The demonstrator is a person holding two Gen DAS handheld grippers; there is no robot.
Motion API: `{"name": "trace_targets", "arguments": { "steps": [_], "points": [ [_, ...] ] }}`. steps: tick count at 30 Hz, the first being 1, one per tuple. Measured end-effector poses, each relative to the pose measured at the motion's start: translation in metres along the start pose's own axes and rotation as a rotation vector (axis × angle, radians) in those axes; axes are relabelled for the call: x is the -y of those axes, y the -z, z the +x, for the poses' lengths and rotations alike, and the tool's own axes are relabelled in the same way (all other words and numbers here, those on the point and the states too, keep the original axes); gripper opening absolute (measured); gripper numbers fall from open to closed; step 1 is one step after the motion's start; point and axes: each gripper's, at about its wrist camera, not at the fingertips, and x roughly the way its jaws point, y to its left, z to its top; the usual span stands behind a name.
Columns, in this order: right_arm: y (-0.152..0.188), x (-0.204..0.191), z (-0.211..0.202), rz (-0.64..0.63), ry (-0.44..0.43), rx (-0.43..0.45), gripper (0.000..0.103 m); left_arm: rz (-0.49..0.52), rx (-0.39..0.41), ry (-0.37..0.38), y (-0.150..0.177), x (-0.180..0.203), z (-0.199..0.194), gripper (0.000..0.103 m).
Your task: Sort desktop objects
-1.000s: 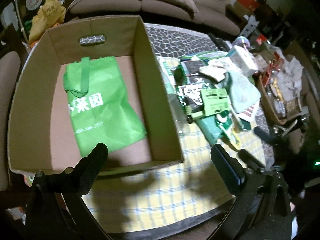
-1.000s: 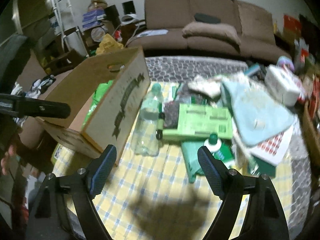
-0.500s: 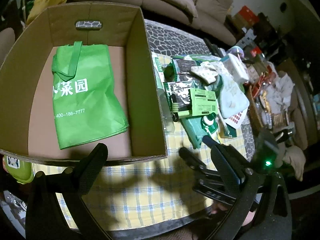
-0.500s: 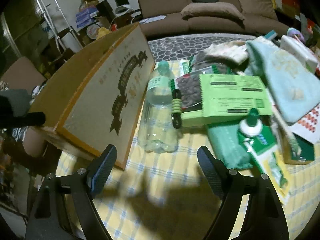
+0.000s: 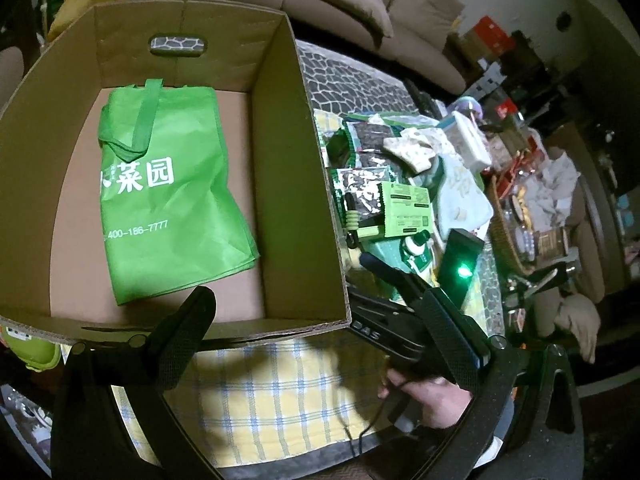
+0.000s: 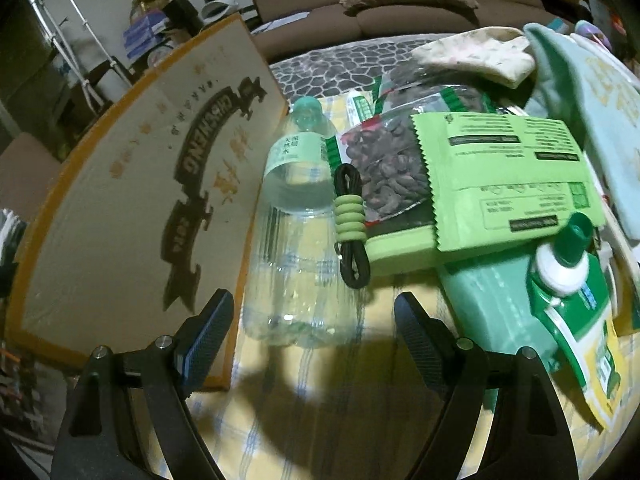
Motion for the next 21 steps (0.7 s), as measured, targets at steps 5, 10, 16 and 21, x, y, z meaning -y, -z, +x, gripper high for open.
{"name": "trace_targets", "arguments": {
  "steps": [5, 10, 16, 21],
  "points": [
    [-0.002, -0.002, 0.010, 0.008, 0.001, -0.023, 0.075, -0.010, -0.012, 0.035, -0.001, 0.000, 0.004, 0.103],
    [0.001, -0.007, 0.004, -0.035, -0.001, -0.025, 0.063, -0.015, -0.014, 0.041, 0.000, 0.004, 0.005, 0.103],
    [0.007, -0.006, -0.022, -0.034, -0.033, -0.026, 0.062, -0.030, -0.011, 0.077, 0.001, 0.012, 0.001, 0.103],
    [0.014, -0.001, -0.054, -0.039, -0.037, -0.044, 0.062, -0.039, -0.005, 0.140, 0.016, 0.027, -0.003, 0.103]
  ]
}}
